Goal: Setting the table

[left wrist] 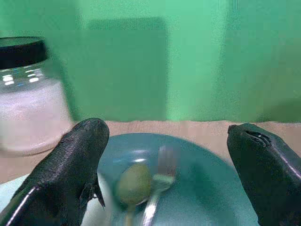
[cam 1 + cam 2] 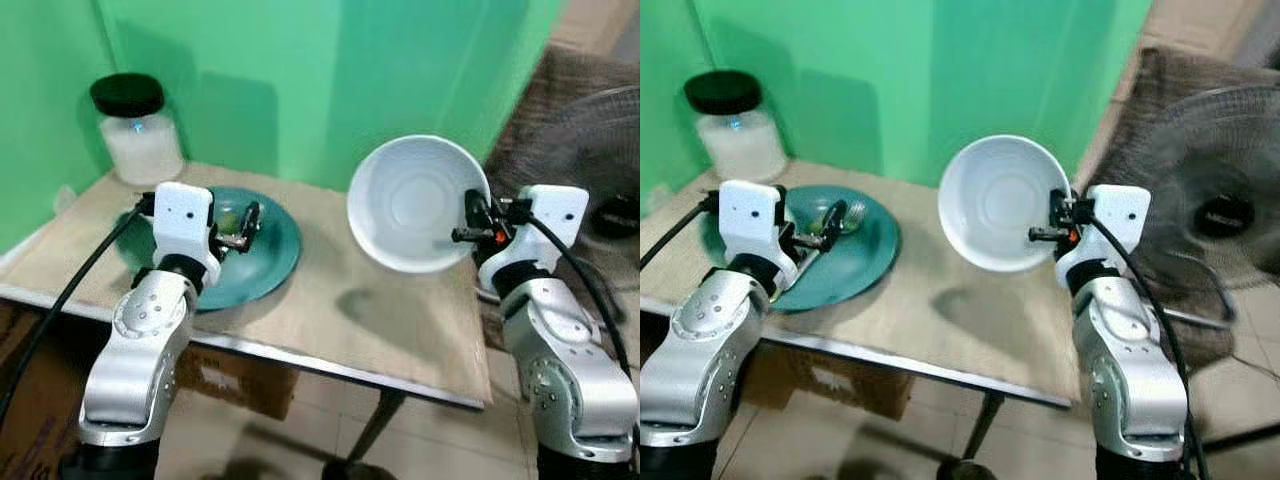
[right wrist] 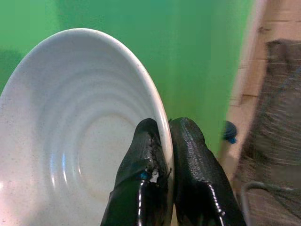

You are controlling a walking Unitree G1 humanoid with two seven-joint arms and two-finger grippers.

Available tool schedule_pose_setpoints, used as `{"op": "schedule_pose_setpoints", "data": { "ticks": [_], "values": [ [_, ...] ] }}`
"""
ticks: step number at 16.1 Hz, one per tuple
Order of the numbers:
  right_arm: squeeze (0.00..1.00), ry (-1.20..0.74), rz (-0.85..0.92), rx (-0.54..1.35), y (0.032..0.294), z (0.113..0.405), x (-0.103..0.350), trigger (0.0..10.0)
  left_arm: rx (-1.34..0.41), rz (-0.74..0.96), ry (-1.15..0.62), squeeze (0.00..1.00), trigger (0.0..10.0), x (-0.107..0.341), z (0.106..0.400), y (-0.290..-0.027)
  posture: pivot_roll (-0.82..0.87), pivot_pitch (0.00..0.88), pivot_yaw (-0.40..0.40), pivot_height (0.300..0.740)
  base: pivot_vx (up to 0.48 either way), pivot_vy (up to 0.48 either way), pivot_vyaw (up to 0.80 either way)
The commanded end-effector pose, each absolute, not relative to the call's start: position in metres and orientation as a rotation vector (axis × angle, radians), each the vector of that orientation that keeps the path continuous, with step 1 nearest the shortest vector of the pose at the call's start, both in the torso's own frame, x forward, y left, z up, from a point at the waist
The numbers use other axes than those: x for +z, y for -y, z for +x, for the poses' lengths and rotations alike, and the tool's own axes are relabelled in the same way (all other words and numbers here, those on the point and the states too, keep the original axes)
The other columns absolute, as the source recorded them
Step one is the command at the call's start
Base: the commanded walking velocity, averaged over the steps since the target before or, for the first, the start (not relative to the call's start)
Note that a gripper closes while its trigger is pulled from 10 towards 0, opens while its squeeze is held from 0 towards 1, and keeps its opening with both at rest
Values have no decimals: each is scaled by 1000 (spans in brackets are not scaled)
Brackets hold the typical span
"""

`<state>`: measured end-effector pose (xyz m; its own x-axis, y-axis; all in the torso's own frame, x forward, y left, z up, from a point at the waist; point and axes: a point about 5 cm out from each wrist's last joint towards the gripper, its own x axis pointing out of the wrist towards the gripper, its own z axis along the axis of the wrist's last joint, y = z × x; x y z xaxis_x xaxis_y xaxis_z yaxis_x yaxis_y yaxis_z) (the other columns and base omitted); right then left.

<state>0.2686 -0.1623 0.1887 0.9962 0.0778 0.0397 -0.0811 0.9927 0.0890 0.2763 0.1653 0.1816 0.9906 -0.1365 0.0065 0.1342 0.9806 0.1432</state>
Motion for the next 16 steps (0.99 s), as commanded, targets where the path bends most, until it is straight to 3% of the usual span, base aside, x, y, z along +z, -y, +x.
{"op": "schedule_pose_setpoints", "data": {
  "ticks": [1,13,16],
  "values": [
    [0,60,104,105,160,268,195,10000,-137,157,15,0,10000,183,277,-165,106,0,-93,740,0,0,0],
    [0,17,117,90,162,268,187,10000,-154,176,18,0,10000,184,278,-163,104,0,-90,740,-122,0,0],
    [0,13,124,81,163,268,187,10000,-164,180,17,0,10000,184,279,-163,101,0,-86,740,0,0,-800]
  ]
}}
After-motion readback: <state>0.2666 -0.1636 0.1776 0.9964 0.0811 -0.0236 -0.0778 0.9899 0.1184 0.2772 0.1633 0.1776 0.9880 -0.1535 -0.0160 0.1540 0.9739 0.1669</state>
